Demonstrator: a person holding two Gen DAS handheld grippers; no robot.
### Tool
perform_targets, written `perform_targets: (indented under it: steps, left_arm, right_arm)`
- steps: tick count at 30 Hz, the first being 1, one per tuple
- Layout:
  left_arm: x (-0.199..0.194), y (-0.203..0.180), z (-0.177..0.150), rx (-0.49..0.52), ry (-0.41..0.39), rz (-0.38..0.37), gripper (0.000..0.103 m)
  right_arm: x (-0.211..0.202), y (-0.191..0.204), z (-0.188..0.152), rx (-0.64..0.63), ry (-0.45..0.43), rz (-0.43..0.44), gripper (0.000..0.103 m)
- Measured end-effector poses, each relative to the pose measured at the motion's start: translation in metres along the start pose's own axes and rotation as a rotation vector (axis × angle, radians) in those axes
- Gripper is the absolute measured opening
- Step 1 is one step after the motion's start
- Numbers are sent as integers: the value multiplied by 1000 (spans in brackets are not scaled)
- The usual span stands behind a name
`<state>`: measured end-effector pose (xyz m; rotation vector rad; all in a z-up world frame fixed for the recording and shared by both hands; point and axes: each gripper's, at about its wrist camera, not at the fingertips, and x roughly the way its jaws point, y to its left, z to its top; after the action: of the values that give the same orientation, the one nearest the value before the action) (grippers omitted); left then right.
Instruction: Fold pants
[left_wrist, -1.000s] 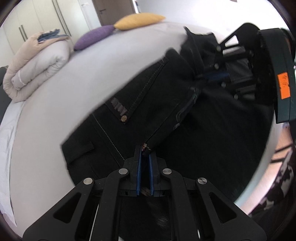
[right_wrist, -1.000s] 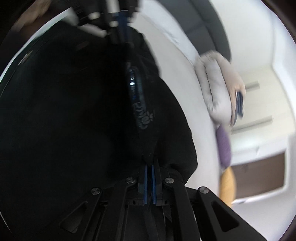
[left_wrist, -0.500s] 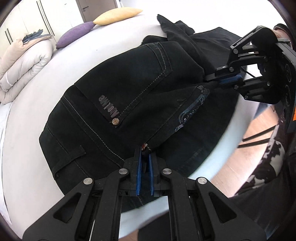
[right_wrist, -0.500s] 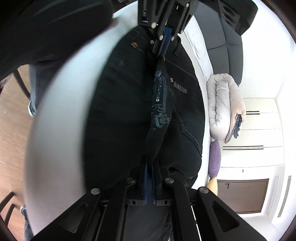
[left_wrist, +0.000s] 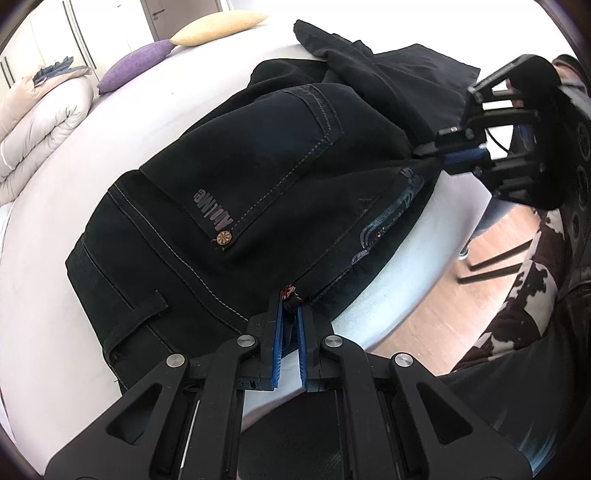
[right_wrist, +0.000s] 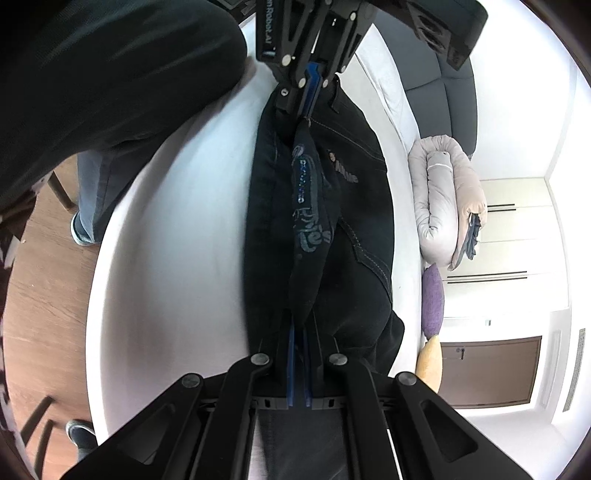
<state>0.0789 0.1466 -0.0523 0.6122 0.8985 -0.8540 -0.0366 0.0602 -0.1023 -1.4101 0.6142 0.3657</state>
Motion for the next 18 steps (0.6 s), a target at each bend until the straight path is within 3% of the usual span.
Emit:
perform_targets:
  steps: [10, 14, 18]
  left_arm:
    - [-12, -7, -9, 34, 39, 53, 12]
    - [-28, -7, -4, 31, 64, 77, 12]
    - [-52, -2, 20, -64, -49, 54, 12]
  right_arm:
    - [22, 4, 6, 33, 21, 16, 5]
    - [30, -9, 10, 147, 35, 54, 8]
    - [36, -18, 10, 228, 31, 49, 8]
